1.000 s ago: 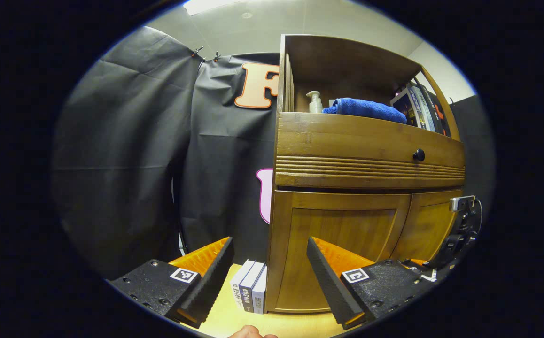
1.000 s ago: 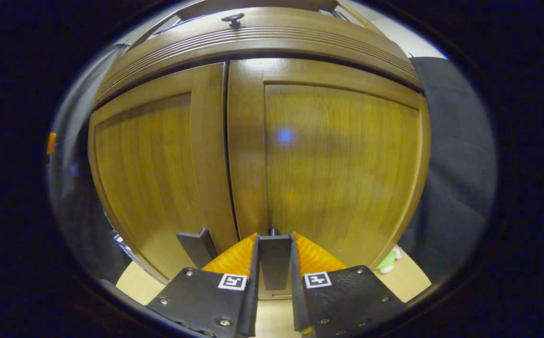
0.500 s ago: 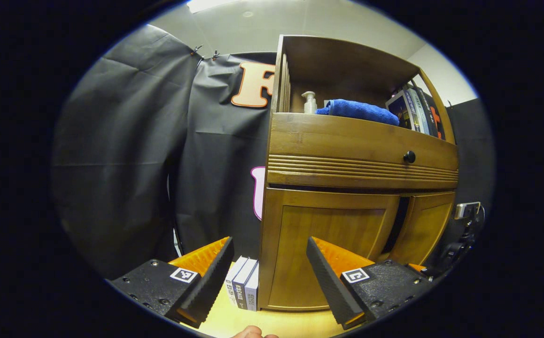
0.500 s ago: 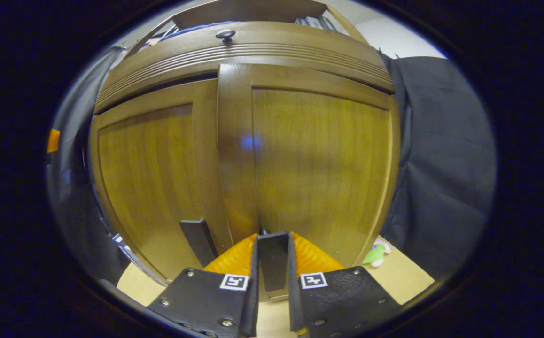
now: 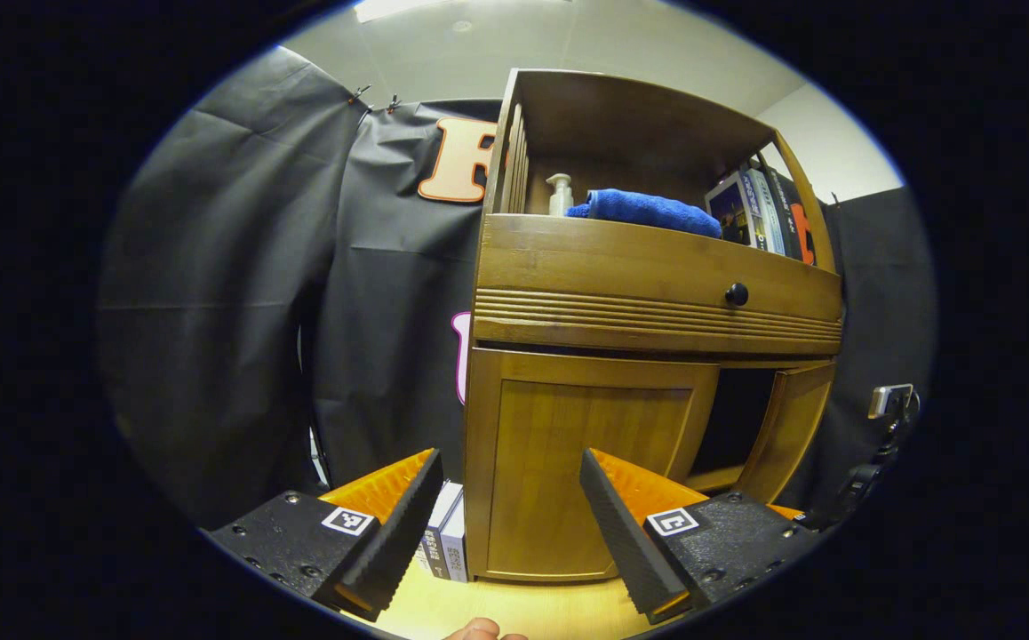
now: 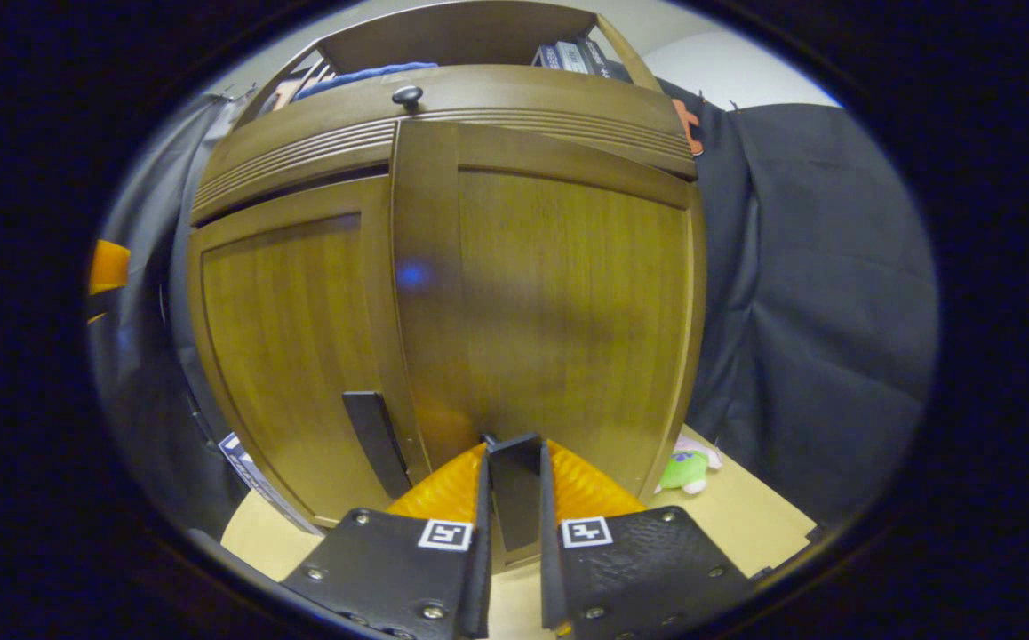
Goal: Open the right door of the double-door shoe cabinet with the right hand, and open the left door with the left hand.
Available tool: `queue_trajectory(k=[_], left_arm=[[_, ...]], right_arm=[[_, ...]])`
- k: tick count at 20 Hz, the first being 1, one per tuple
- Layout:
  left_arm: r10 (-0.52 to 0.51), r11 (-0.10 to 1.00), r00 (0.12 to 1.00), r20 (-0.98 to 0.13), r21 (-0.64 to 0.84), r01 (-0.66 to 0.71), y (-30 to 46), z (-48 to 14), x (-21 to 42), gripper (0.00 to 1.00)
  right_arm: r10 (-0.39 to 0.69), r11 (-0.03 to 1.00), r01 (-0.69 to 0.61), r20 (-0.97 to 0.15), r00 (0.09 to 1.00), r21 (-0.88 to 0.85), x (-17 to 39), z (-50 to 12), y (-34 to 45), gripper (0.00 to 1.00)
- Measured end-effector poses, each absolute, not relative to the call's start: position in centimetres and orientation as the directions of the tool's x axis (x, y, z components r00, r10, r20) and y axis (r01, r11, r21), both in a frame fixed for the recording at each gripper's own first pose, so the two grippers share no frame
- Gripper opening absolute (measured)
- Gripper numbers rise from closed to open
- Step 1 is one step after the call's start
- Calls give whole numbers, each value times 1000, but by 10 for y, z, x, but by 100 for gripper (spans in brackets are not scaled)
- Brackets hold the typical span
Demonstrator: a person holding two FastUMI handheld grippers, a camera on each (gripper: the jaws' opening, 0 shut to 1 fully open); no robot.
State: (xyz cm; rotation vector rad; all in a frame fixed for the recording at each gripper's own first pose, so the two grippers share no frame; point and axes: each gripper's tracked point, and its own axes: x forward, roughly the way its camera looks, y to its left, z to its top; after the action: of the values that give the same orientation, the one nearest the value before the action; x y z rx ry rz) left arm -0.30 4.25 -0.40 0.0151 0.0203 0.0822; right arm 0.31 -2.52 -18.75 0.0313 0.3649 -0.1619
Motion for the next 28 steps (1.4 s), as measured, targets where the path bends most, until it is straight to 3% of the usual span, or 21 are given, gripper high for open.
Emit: queue_trajectory(k=[28], left_arm=[[-119,993,990,-78,-27,117,-54,-30,2,92]], right_arm=[[-311,943,333,-368,876,-6,-99,-166,-122,22]])
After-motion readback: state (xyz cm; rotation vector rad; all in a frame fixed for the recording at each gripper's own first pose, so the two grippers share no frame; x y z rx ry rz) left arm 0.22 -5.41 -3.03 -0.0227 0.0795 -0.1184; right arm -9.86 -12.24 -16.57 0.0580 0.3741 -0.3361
